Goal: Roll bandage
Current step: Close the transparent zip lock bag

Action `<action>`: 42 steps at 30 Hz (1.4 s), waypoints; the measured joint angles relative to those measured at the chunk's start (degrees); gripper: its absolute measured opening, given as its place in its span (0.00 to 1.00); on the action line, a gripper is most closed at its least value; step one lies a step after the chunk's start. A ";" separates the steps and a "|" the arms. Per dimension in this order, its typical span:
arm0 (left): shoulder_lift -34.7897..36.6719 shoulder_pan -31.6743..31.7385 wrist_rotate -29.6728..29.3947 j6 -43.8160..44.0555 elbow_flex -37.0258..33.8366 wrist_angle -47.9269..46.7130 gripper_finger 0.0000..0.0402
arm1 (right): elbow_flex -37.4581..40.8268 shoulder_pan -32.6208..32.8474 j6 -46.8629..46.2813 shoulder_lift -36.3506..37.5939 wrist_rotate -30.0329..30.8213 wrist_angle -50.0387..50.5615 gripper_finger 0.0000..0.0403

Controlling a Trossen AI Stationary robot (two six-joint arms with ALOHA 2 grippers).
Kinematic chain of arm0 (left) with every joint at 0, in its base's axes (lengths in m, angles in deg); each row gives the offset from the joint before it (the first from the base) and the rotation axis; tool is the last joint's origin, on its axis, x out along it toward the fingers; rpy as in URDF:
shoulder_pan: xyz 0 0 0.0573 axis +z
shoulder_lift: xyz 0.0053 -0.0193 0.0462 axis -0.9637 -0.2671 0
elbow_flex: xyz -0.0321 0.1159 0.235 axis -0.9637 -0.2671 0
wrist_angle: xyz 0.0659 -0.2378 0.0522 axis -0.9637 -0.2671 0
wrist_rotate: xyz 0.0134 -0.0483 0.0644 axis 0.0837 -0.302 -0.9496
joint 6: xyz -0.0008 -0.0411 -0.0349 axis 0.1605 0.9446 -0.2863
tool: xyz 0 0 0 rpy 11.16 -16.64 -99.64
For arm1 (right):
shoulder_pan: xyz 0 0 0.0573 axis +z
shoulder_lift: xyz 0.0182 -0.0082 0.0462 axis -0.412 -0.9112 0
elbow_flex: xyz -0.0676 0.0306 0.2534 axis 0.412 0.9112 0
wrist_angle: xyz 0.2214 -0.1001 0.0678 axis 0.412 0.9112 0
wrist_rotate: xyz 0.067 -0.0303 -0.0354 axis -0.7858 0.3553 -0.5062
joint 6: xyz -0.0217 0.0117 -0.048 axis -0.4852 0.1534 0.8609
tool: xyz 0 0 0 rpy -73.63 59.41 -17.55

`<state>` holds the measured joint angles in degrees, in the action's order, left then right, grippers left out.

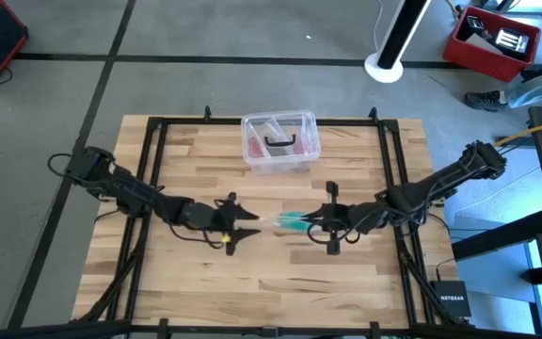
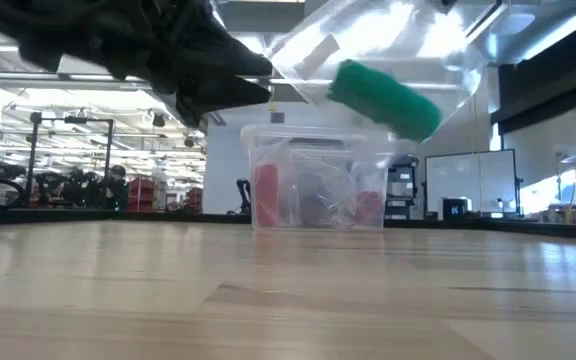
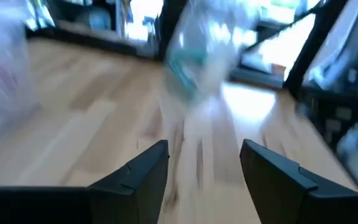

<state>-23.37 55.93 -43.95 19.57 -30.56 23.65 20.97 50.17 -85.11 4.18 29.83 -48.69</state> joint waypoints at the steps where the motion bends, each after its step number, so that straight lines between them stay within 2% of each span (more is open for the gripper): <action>1: -0.90 -0.14 -0.70 -0.02 -1.22 4.52 0.48 | 1.17 0.00 0.30 0.00 0.09 -2.66 0.00; 8: -6.96 -0.23 -2.93 -2.55 -2.87 16.11 0.48 | 7.18 0.00 2.65 -0.02 0.44 -17.31 0.00; 16: -6.79 -2.18 -2.98 -8.19 -2.82 21.57 0.48 | 7.56 0.00 3.31 -0.02 1.06 -18.81 0.00; 19: -6.76 -3.55 -1.97 -8.46 -2.82 19.97 0.48 | 7.56 0.00 3.33 -0.02 1.06 -18.21 0.00; 25: -6.76 -4.71 -2.63 -3.47 -2.82 15.06 0.48 | 7.56 0.00 4.05 -0.02 1.06 -18.70 0.00; 30: -6.76 -4.45 -7.24 -4.50 -2.82 15.76 0.48 | 7.56 0.00 4.16 -0.02 1.06 -18.78 0.00; 42: -0.93 -4.98 -11.24 -10.53 -2.82 15.01 0.48 | 7.56 0.00 4.07 -0.02 1.04 -18.70 0.00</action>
<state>-24.30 50.94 -55.19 9.04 -33.38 38.66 28.53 50.17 -81.04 4.15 30.87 -67.39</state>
